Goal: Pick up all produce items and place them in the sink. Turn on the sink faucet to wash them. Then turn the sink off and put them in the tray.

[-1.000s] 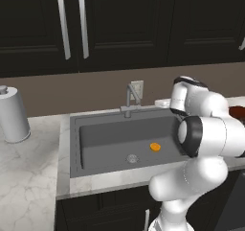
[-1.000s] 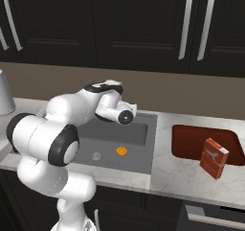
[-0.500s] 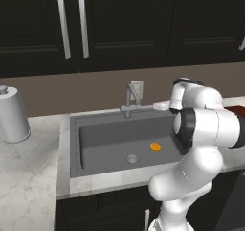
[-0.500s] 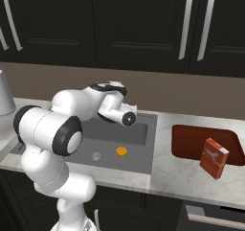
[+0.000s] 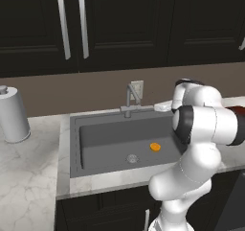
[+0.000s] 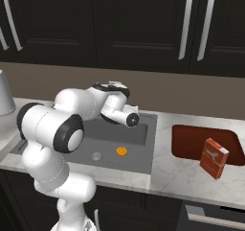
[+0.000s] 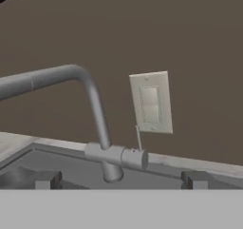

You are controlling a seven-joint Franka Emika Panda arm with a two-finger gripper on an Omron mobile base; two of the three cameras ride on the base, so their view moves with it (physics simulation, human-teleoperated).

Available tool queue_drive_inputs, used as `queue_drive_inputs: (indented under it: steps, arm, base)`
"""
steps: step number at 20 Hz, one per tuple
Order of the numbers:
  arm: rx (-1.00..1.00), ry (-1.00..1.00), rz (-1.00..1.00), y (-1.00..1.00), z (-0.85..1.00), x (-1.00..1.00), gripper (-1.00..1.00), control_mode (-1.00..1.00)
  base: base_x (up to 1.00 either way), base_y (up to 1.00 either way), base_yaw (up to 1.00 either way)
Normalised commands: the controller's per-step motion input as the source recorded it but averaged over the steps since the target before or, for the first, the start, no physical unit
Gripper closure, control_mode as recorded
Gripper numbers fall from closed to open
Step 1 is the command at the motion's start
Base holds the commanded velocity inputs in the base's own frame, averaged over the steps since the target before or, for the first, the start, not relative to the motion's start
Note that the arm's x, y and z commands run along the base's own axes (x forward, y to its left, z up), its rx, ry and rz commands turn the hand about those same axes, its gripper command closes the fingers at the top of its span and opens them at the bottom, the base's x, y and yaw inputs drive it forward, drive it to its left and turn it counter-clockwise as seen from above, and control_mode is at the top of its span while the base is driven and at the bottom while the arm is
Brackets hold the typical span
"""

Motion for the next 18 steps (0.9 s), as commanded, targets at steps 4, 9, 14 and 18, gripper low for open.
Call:
queue_drive_inputs:
  steps: [4, 9, 14, 18]
  arm:
    - [0.00, 0.00, 0.00, 0.00, 0.00, 0.08, -1.00, -1.00]
    - [0.00, 0.00, 0.00, 0.00, 0.00, 0.18, -1.00, -1.00]
    - [0.00, 0.00, 0.00, 0.00, 0.00, 0.25, -1.00, -1.00]
    - [0.00, 0.00, 0.00, 0.00, -0.06, 0.20, -1.00, -1.00]
  base:
    - [0.00, 0.00, 0.00]
    - [0.00, 0.00, 0.00]
    - [0.00, 0.00, 0.00]
    - [0.00, 0.00, 0.00]
